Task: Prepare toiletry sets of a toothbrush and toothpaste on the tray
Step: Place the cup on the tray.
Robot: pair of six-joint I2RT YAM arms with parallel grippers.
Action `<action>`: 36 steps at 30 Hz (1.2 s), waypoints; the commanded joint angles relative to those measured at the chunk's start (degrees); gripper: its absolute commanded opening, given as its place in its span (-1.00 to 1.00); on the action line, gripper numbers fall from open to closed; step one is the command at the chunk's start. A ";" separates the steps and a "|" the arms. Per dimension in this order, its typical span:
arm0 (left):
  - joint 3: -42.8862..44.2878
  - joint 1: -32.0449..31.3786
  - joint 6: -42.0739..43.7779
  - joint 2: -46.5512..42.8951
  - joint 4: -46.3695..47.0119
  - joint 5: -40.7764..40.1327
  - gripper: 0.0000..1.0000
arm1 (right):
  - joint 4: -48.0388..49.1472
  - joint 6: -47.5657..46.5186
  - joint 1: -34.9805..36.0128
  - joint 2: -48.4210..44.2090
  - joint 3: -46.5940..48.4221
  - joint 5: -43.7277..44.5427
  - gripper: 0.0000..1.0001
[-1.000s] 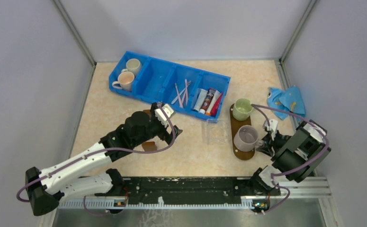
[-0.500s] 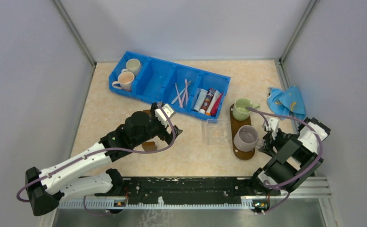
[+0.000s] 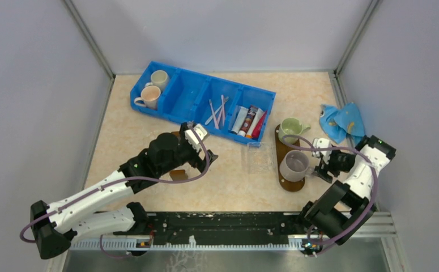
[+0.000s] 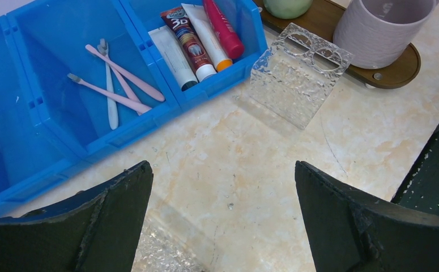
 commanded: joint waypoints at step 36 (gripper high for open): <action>-0.42 4.48 1.07 -2.35 0.65 -2.53 0.98 | 49.04 86.03 48.89 -15.05 3.00 -21.51 0.37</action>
